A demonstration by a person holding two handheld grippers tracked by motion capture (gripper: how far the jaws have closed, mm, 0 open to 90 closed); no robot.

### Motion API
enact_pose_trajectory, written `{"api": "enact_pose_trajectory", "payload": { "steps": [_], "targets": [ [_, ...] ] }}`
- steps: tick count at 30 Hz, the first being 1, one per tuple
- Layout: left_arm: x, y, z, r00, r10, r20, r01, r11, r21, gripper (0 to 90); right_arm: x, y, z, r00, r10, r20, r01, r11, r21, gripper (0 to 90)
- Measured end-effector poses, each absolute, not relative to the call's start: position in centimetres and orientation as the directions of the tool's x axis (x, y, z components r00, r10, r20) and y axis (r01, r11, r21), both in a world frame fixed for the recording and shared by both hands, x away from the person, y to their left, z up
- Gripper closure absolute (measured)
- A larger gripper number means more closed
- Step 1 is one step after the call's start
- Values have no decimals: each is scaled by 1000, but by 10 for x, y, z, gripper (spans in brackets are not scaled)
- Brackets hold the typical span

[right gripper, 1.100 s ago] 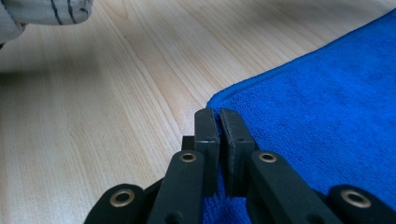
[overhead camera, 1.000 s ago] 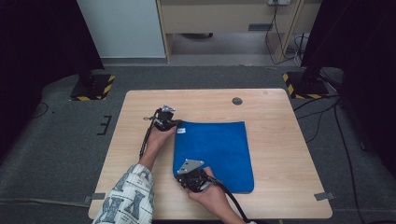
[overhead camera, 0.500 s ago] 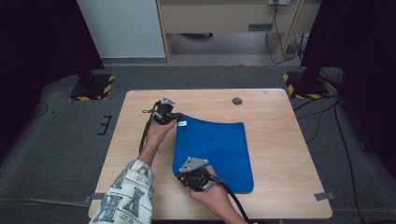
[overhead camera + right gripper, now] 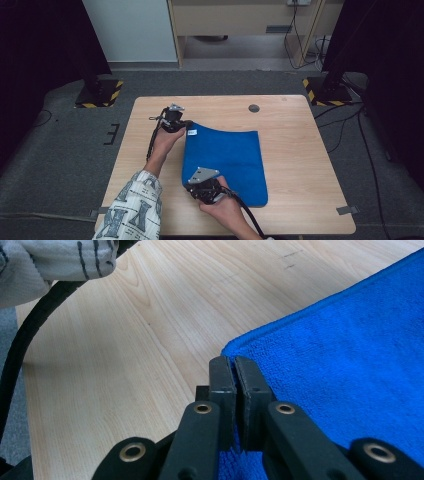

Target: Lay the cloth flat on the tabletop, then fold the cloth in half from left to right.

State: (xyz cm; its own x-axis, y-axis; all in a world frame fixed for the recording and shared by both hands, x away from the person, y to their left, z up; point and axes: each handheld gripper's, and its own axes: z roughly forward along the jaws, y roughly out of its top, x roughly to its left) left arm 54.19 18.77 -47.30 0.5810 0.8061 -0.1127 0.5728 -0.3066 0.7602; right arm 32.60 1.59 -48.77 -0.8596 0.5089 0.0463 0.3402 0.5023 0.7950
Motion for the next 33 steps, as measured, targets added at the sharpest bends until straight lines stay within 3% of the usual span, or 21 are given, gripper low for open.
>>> {"api": "enact_pose_trajectory", "payload": {
  "steps": [20, 33],
  "targets": [
    [541, 216, -466, 562, 819, -117, 584, -293, 757, 884, 322, 38, -478, -866, 500, 27, 314, 500, 807, 873],
    [535, 248, -458, 550, 826, -125, 595, -283, 752, 884, 321, 76, -473, -871, 488, 57, 311, 459, 832, 872]
  ]
}}
